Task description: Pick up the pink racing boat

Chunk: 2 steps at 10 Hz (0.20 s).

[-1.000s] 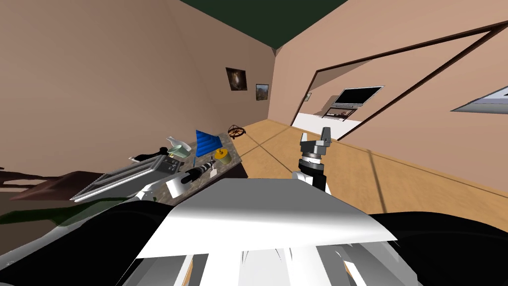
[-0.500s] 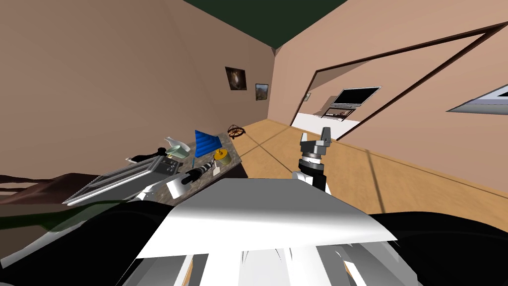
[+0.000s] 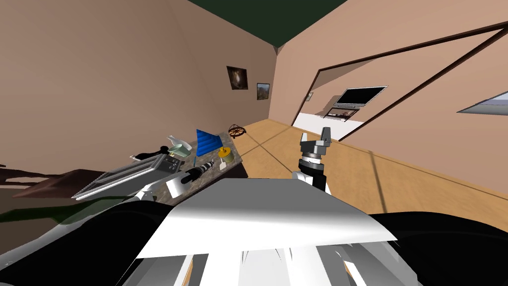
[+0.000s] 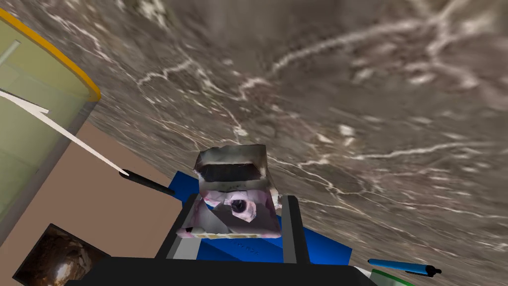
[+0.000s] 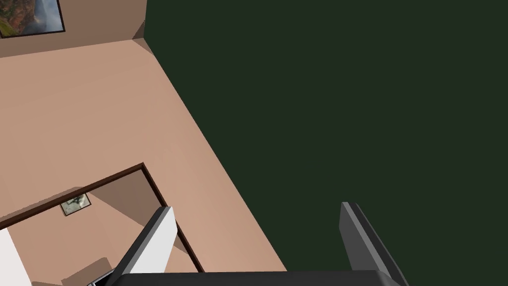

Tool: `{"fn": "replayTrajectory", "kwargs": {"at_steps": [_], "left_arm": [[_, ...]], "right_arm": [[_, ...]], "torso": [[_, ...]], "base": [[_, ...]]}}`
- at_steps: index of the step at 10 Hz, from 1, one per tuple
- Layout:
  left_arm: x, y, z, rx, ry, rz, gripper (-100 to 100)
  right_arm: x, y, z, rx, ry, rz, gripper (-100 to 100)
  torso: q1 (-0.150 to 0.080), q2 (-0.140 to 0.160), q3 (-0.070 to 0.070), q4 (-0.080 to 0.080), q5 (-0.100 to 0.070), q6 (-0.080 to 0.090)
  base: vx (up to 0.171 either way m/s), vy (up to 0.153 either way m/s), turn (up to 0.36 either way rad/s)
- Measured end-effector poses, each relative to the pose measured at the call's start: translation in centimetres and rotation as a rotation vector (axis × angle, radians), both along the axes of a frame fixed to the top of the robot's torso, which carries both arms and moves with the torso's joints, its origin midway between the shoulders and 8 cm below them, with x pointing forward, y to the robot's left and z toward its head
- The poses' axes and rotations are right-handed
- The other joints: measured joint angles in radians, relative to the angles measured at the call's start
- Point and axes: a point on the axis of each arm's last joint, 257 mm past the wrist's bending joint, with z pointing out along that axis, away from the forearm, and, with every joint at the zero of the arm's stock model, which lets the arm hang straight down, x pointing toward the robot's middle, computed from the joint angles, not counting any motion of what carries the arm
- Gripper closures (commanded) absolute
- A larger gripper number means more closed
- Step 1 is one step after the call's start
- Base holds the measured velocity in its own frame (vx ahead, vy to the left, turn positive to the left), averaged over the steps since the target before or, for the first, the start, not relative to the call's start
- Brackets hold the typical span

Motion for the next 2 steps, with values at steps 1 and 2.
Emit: {"fn": "replayTrajectory", "kwargs": {"at_steps": [1, 2], "left_arm": [[0.11, -0.26, 0.4, 0.0, 0.001, -0.005, 100], [0.11, -0.27, 0.44, 0.0, 0.001, -0.005, 0]], "right_arm": [[0.0, 0.0, 0.0, 0.0, 0.0, 0.0, 0], [0.0, 0.0, 0.0, 0.0, 0.0, 0.0, 0]], "torso": [[0.0, 0.0, 0.0, 0.0, 0.0, 0.0], [0.0, 0.0, 0.0, 0.0, 0.0, 0.001]], "base": [[-0.014, -0.007, 0.011], [0.0, 0.0, 0.0]]}}
